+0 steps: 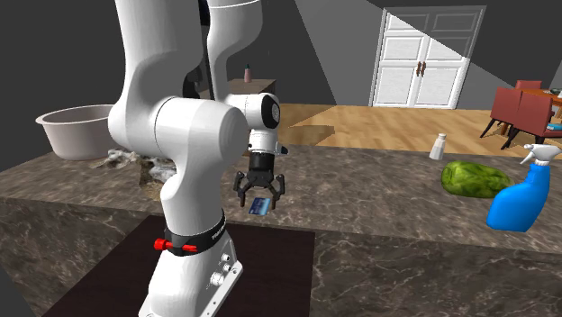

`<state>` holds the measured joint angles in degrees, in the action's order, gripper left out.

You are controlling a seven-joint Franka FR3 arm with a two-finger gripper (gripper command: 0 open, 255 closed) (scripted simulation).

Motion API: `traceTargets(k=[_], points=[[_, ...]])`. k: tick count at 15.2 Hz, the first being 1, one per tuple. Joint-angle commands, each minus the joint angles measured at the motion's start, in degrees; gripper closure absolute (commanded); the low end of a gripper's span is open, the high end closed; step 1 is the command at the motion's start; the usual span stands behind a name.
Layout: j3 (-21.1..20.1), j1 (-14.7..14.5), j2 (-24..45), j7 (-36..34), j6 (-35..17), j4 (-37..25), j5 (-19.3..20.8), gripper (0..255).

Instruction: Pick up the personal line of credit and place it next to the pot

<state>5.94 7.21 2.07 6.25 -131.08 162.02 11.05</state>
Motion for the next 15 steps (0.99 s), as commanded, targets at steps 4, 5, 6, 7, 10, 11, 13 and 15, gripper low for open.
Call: traceTargets(k=[4, 5, 6, 7, 10, 11, 13, 15], points=[[0.0, 0.0, 0.0, 0.0, 0.0, 0.0, 0.0, 255], [0.0, 0.0, 0.0, 0.0, 0.0, 0.0, 0.0, 255], [0.0, 0.0, 0.0, 0.0, 0.0, 0.0, 0.0, 255], [0.0, 0.0, 0.0, 0.0, 0.0, 0.0, 0.0, 255], [0.0, 0.0, 0.0, 0.0, 0.0, 0.0, 0.0, 255], [0.0, 0.0, -1.2, 0.1, 1.0, 0.1, 0.0, 255], [0.0, 0.0, -3.5, 0.3, 3.2, 0.3, -0.2, 255], [-0.1, -0.1, -5.7, 0.5, 5.3, 0.4, -0.3, 255]])
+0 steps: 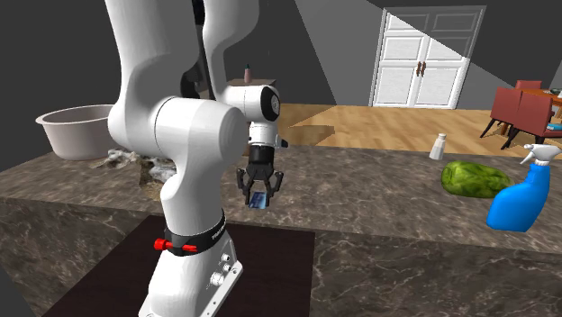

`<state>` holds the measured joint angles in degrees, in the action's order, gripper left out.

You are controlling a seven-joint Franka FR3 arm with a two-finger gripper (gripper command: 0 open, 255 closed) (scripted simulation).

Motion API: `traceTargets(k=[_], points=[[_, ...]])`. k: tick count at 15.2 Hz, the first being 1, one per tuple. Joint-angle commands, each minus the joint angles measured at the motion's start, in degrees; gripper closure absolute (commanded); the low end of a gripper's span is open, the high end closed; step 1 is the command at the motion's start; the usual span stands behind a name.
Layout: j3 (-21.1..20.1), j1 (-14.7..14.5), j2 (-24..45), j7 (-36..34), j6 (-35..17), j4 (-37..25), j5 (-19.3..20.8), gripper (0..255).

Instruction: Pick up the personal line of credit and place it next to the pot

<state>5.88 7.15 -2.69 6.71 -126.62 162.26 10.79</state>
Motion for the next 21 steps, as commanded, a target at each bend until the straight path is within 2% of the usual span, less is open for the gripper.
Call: traceTargets(k=[1, 21], points=[[0.0, 0.0, -2.1, 0.2, 1.9, 0.2, -0.1, 255], [-0.8, -0.2, -20.4, 2.1, 23.5, -3.1, -1.2, 255]])
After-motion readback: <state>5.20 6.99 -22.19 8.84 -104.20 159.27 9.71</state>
